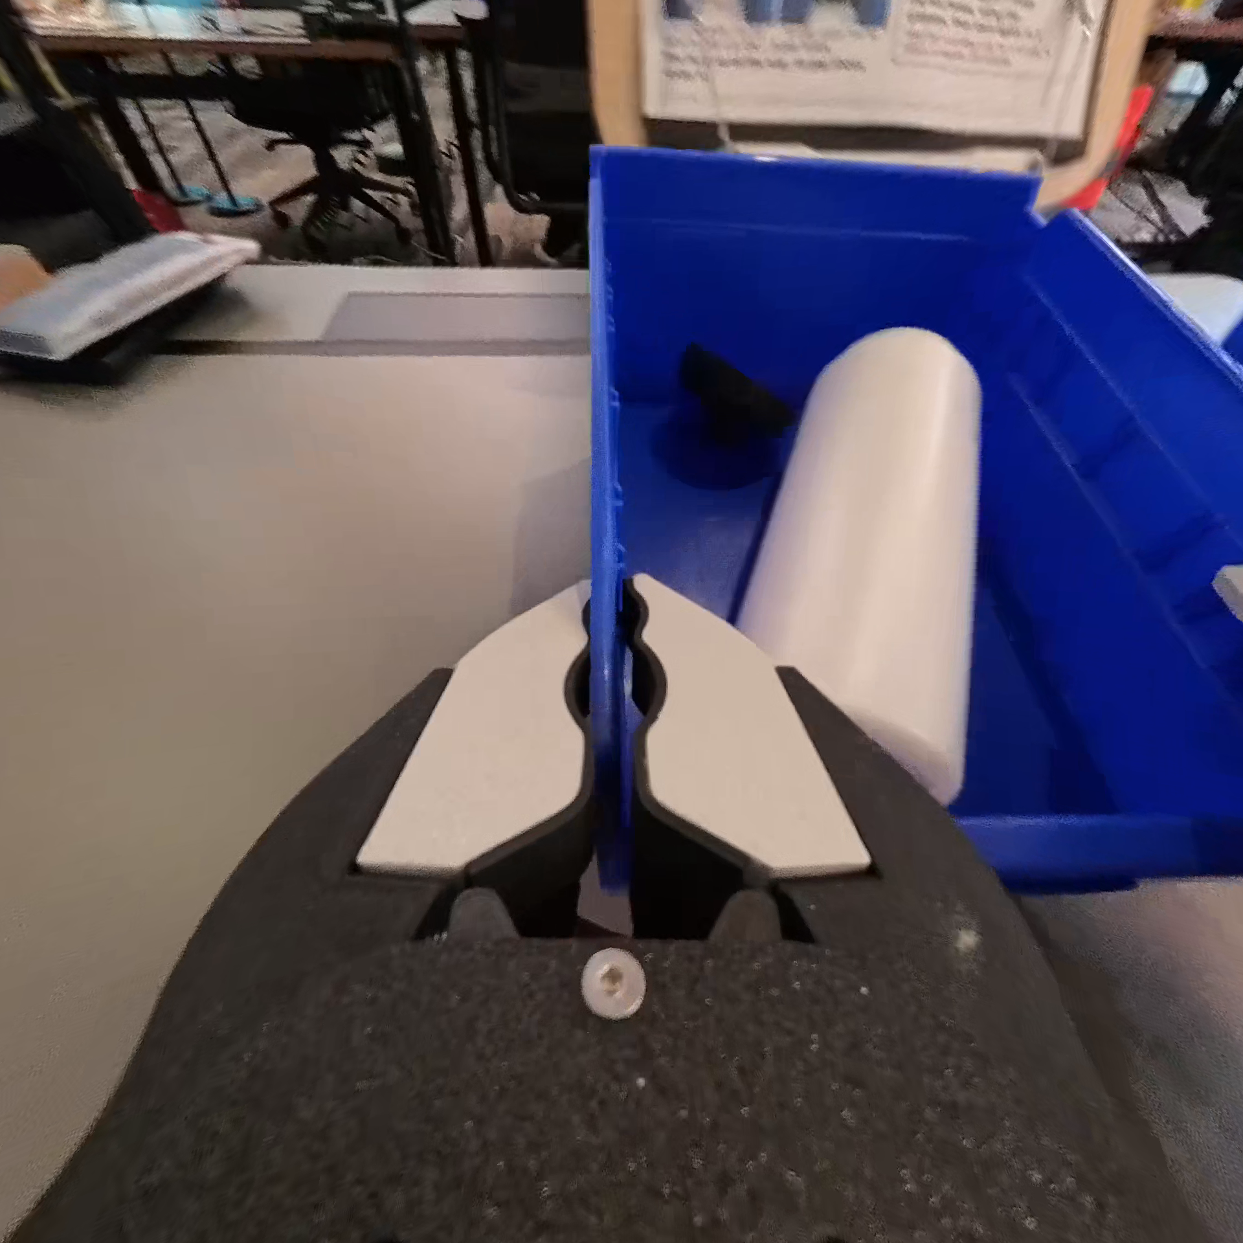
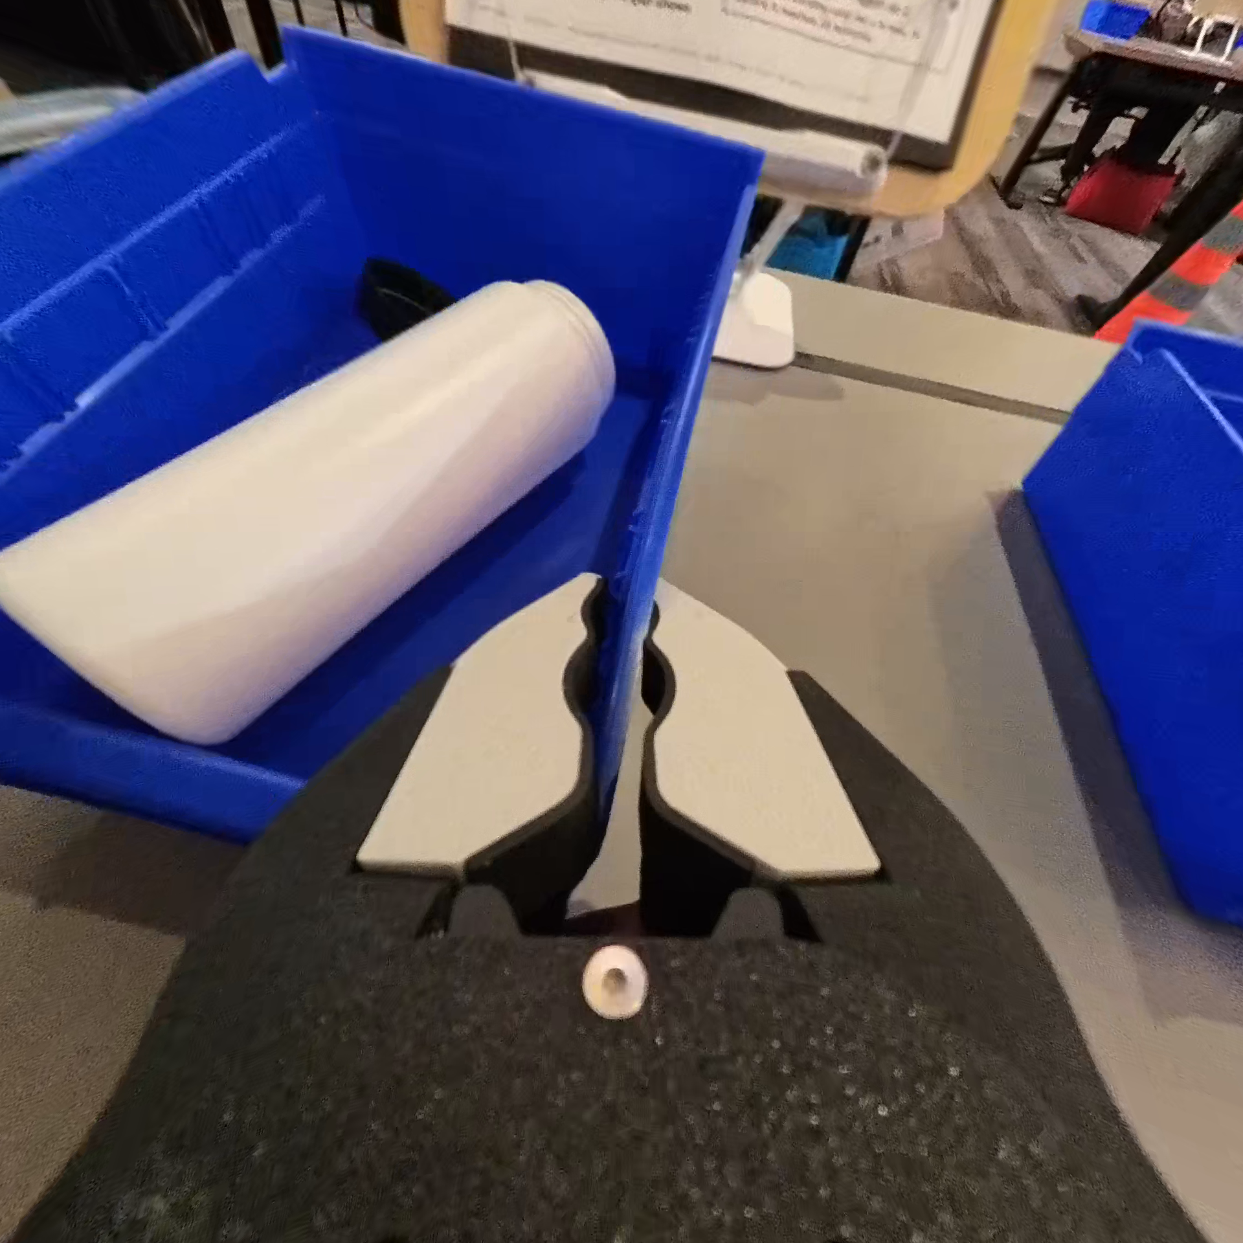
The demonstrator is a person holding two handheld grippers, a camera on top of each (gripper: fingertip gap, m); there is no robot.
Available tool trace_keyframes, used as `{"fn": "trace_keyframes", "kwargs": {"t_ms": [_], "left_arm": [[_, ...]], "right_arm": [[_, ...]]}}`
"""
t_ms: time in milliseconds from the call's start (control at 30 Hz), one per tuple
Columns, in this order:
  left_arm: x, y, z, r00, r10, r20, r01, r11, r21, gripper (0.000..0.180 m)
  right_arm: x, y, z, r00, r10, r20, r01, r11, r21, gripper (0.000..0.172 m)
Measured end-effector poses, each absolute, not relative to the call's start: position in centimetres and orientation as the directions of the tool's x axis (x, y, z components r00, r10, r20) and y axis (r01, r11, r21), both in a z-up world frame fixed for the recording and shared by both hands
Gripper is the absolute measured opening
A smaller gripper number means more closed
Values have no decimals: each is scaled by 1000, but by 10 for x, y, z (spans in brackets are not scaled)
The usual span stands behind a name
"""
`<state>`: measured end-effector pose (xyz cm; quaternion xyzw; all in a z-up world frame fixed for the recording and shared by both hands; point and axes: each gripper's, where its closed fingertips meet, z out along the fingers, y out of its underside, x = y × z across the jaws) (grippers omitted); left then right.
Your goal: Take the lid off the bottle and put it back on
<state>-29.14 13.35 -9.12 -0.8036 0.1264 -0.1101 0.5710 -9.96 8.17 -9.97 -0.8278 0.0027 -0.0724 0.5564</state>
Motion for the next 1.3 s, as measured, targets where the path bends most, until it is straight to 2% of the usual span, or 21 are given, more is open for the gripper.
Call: {"fn": "trace_keyframes", "kwargs": {"t_ms": [267, 433, 500, 600, 767, 833, 900, 1033, 1167, 1267, 1300], "left_arm": [[-417, 173, -96, 976, -196, 90, 14, -358, -934, 1], [-467, 190, -113, 984, -143, 101, 35, -404, -914, 2], [-473, 196, -118, 976, -165, 145, 66, -407, -911, 2], [-478, 201, -119, 972, -162, 173, 94, -407, -909, 3], [-478, 204, -119, 976, -147, 159, 90, -391, -916, 3], [-477, 206, -118, 972, -163, 167, 91, -393, -915, 6], [-478, 206, -117, 970, -171, 171, 88, -409, -908, 29], [-481, 200, -96, 962, -187, 198, 121, -355, -927, 47], [-481, 195, -110, 980, -167, 105, 29, -401, -915, 49], [-492, 201, -119, 994, -109, 16, -29, -400, -916, 47], [-496, 203, -119, 995, -95, 7, -32, -403, -915, 39]], "right_arm": [[-222, 143, -97, 990, 58, 130, 143, -417, -897, 8], [-275, 163, -123, 991, 115, 62, 110, -476, -872, 10], [-284, 167, -122, 990, 109, 88, 128, -458, -880, 12], [-292, 171, -123, 992, 121, 31, 85, -469, -879, 16], [-293, 177, -124, 971, 220, 89, 189, -488, -852, 22], [-294, 172, -122, 959, 275, 75, 208, -495, -844, 26], [-289, 160, -111, 946, 316, 73, 219, -457, -862, 34], [-267, 115, -84, 889, 452, 70, 249, -351, -903, 48], [-210, 68, -82, 856, 513, 68, 260, -311, -914, 49], [-150, 36, -89, 898, 437, -42, 133, -362, -923, 48], [-133, 24, -90, 903, 422, -85, 80, -360, -929, 48]]}}
